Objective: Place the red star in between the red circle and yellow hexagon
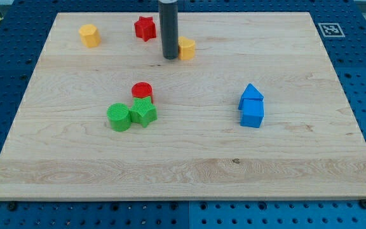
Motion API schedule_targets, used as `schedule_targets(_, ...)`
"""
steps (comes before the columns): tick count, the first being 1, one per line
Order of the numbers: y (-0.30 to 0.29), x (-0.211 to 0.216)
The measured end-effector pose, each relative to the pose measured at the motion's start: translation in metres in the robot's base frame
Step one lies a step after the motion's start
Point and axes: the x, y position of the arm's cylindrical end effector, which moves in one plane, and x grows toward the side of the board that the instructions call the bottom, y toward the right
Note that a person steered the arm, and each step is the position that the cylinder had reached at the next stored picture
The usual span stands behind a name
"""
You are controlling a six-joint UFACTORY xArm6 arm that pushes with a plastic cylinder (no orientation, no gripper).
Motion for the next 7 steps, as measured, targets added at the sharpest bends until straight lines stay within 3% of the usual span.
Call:
schedule_targets(3, 0.006, -0.020)
schedule_targets(7, 0.087, -0.032)
